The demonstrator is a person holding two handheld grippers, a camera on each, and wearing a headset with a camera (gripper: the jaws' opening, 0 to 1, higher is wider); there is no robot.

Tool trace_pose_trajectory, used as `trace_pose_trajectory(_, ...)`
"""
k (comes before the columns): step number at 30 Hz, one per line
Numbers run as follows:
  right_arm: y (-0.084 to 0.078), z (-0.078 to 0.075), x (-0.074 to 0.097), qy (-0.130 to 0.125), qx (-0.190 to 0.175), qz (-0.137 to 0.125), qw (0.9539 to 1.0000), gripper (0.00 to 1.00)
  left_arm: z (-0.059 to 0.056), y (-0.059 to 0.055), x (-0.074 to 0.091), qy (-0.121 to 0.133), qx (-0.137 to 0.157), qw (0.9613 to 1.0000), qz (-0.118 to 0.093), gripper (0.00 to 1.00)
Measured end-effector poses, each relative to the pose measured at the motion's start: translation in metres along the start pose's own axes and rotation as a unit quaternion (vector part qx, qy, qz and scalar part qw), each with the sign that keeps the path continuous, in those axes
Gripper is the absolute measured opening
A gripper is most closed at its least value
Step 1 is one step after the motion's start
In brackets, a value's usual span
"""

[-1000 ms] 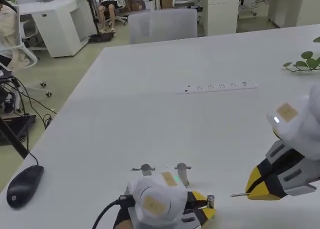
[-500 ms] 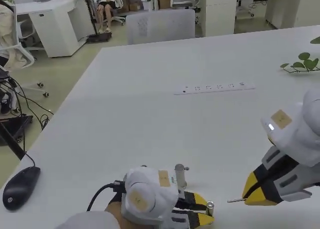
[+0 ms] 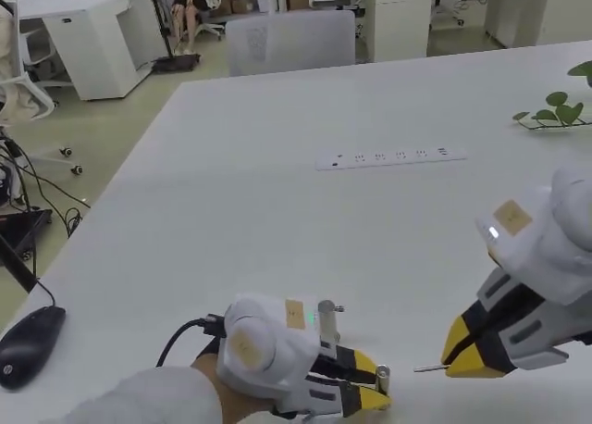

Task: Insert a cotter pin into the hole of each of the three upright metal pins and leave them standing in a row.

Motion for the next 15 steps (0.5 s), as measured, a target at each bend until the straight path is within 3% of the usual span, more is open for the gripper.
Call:
trace_pose_trajectory(2, 0.001, -0.001, 0.0, 0.0, 0.0, -0.001, 1.0, 0.03, -0.001, -0.003, 0.0, 0.008, 0.018, 0.9998, 0.008, 0.1)
trace_pose_trajectory(5, 0.001, -0.001, 0.0, -0.001, 0.001, -0.001, 1.0, 0.03, -0.004, -0.004, 0.001, 0.024, 0.06, 0.9979, 0.0, 0.16)
trace_pose_trajectory(7, 0.001, -0.001, 0.0, -0.001, 0.0, -0.002, 1.0, 0.03, -0.007, -0.004, 0.002, 0.032, 0.073, 0.9968, -0.004, 0.18)
trace_pose_trajectory(10, 0.001, -0.001, -0.001, -0.001, 0.0, -0.003, 1.0, 0.03, -0.012, -0.004, 0.003, 0.058, 0.102, 0.9931, 0.006, 0.18)
trace_pose_trajectory(13, 0.0, -0.002, 0.0, -0.003, -0.001, -0.006, 1.0, 0.03, -0.014, -0.001, 0.004, 0.097, 0.146, 0.9845, -0.005, 0.18)
trace_pose_trajectory(15, 0.001, -0.002, 0.0, -0.004, 0.0, -0.006, 1.0, 0.03, -0.015, 0.0, 0.004, 0.108, 0.152, 0.9824, -0.002, 0.18)
Point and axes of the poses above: the centre of the closed fingertips' face, and the gripper's own axes: x roughly backward along the fingers, z roughly to its left, y roughly out of its top, the point moved 10 cm from there along x, roughly backward along the fingers, and after that the axes turned 12 degrees about -x, right-handed, at the moved point
